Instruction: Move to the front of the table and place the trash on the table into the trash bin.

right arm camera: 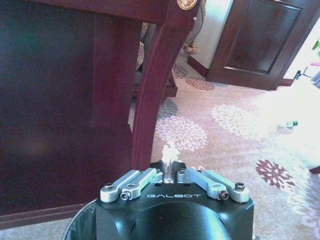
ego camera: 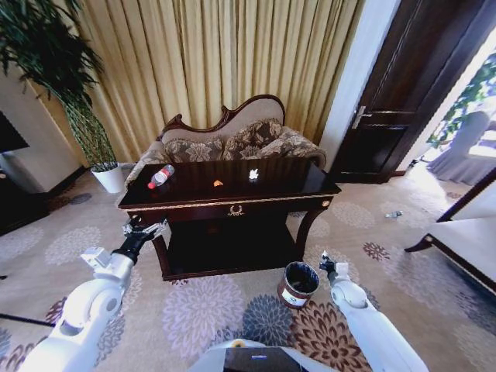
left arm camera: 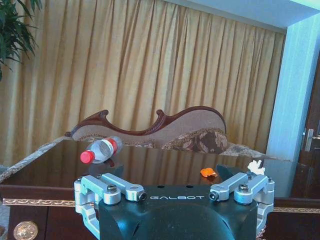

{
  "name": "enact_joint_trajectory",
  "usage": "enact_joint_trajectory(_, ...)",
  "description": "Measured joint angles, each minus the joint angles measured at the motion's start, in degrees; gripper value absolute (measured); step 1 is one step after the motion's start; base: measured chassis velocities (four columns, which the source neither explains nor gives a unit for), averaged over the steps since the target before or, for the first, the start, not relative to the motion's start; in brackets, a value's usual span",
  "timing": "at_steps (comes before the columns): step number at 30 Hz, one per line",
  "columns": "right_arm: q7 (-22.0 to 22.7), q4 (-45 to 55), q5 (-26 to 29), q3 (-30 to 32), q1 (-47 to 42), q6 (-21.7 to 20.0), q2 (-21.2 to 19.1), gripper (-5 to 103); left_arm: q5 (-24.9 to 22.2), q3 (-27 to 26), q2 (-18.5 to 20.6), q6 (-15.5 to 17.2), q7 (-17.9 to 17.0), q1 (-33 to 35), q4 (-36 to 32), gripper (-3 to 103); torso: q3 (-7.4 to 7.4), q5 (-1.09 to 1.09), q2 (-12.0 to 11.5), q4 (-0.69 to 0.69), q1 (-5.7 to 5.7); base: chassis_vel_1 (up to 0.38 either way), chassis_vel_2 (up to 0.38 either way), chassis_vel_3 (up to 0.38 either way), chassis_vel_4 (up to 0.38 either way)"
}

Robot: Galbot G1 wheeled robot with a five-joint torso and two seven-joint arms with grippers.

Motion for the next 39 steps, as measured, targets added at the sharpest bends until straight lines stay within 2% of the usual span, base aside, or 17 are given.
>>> enact_joint_trajectory(1,0.0,0.0,0.0,0.0,0.0,0.0,0.0,7,0.0,0.0,0.0,0.0,0.0,0.0,0.0,100,0.0,0.0,0.0,0.0,0.0,0.0,0.0,0.0,0.0)
enact_joint_trajectory(3,0.3,-0.1,-0.7,0.1,-0.2,0.5,0.1,18,0.0,0.1,0.0,0.0,0.0,0.0,0.0,100,0.0,0.0,0.0,0.01,0.0,0.0,0.0,0.0,0.0)
enact_joint_trajectory(4,0.3,-0.1,-0.7,0.1,-0.2,0.5,0.1,18,0.0,0.1,0.0,0.0,0.0,0.0,0.0,100,0.0,0.0,0.0,0.01,0.0,0.0,0.0,0.0,0.0)
enact_joint_trajectory(7,1.3,0.6,-0.3,0.1,-0.2,0.2,0.2,34,-0.1,0.1,0.1,0.0,0.0,0.1,0.0,100,0.0,-0.01,0.0,0.01,-0.01,0.0,0.0,0.0,0.0)
enact_joint_trajectory(8,1.3,0.6,-0.3,0.1,-0.2,0.2,0.2,34,-0.1,0.1,0.1,0.0,0.0,0.1,0.0,100,0.0,-0.01,0.0,0.01,-0.01,0.0,0.0,0.0,0.0)
enact_joint_trajectory(10,1.9,1.1,0.0,-0.1,0.1,0.1,0.2,45,-0.1,-0.1,0.1,0.0,0.0,0.3,-0.1,100,0.0,0.0,0.0,0.02,0.0,0.0,0.0,0.0,0.0)
enact_joint_trajectory(13,2.1,1.3,0.1,-0.4,0.2,0.4,0.3,50,-0.2,-0.2,0.2,0.0,0.0,0.4,-0.2,100,0.0,0.0,0.0,0.01,0.0,0.0,0.0,0.0,0.0)
enact_joint_trajectory(14,2.5,1.6,0.1,-0.7,0.3,0.6,0.3,61,-0.2,-0.2,0.2,0.0,0.0,0.4,-0.3,100,0.0,0.0,0.0,0.02,0.0,0.0,0.0,0.0,0.0)
enact_joint_trajectory(17,3.1,2.6,0.3,-1.2,0.3,0.6,0.3,66,-0.2,-0.2,0.2,0.0,0.1,0.4,-0.3,100,0.0,0.0,0.0,0.02,0.0,0.0,0.0,0.0,0.0)
enact_joint_trajectory(19,3.5,4.3,1.3,-1.2,0.1,0.6,0.2,78,-0.3,-0.2,0.2,0.0,0.1,0.4,-0.3,100,0.0,0.0,0.0,0.01,0.0,0.0,0.0,0.0,0.0)
enact_joint_trajectory(20,3.5,4.3,1.3,-1.2,0.1,0.6,0.2,78,-0.3,-0.2,0.2,0.0,0.1,0.4,-0.3,100,0.0,0.0,0.0,0.01,0.0,0.0,0.0,0.0,0.0)
enact_joint_trajectory(23,2.8,9.6,5.4,0.4,-0.5,1.1,-1.0,93,-0.4,-0.4,0.1,0.0,0.1,0.4,-0.3,100,0.0,0.0,0.0,0.01,0.0,0.0,0.0,0.0,0.0)
enact_joint_trajectory(26,1.6,15.0,7.7,1.4,-1.2,1.5,-2.6,99,-0.4,-0.6,0.0,0.0,0.1,0.6,-0.4,100,0.0,0.01,0.0,0.01,0.0,0.0,0.0,0.0,0.0)
enact_joint_trajectory(31,0.5,22.5,9.8,2.3,-2.2,2.1,-5.9,100,-0.4,-0.6,-0.2,-0.1,0.1,0.6,-0.5,100,0.0,0.0,0.0,0.0,-0.01,0.0,0.0,0.0,0.0)
enact_joint_trajectory(34,1.6,28.6,13.2,2.3,-2.7,1.2,-7.7,100,-0.4,-0.5,-0.3,-0.1,0.1,0.4,-0.5,100,0.0,0.01,0.0,0.01,0.0,0.0,0.0,0.0,0.0)
enact_joint_trajectory(37,2.3,36.4,18.8,1.1,-2.7,0.4,-9.7,100,-0.3,0.1,-0.5,-0.2,0.1,0.1,-0.4,100,0.0,-0.01,0.0,0.01,0.0,0.0,0.0,0.0,0.0)
enact_joint_trajectory(39,2.0,37.6,19.6,0.8,-2.6,0.6,-10.2,100,-0.3,0.1,-0.5,-0.1,0.1,0.0,-0.4,100,-0.01,-0.01,0.0,0.01,-0.01,0.0,0.0,0.0,0.0)
